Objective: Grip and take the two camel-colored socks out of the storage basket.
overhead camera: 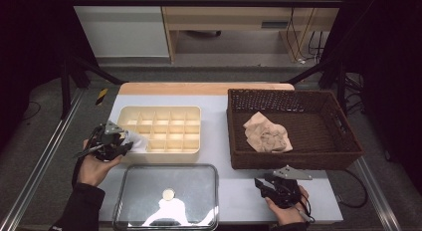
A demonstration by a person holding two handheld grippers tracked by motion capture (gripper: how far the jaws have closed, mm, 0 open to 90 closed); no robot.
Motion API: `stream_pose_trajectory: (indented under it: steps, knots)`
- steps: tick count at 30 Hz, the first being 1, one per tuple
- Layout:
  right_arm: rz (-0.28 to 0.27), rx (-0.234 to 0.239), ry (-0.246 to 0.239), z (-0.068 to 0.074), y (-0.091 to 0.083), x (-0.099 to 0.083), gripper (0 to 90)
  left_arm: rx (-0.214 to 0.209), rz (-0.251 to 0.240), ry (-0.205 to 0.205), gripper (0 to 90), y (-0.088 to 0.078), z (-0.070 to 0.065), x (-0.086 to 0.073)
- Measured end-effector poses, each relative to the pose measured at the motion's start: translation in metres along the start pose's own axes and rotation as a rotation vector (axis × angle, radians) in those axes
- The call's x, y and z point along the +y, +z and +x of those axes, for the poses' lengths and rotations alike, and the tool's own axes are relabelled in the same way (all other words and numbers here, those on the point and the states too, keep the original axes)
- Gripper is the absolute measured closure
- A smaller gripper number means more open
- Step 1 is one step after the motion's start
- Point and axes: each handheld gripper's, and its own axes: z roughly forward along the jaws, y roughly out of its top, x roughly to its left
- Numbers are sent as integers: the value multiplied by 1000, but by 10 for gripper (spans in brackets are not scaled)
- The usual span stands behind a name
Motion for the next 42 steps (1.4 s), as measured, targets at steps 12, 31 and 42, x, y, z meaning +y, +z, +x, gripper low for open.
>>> stream_pose_trajectory:
  steps: [12, 31, 42]
  knots:
    - [8, 11, -1, 1, 2, 0, 565, -41, 62, 17, 711, 11, -5, 5]
    - [11, 16, 5, 1, 3, -1, 553, -79, -88, -124, 543, 10, 10, 2]
    - [14, 21, -2, 1, 3, 0, 554, -123, -65, -123, 693, 21, 3, 1]
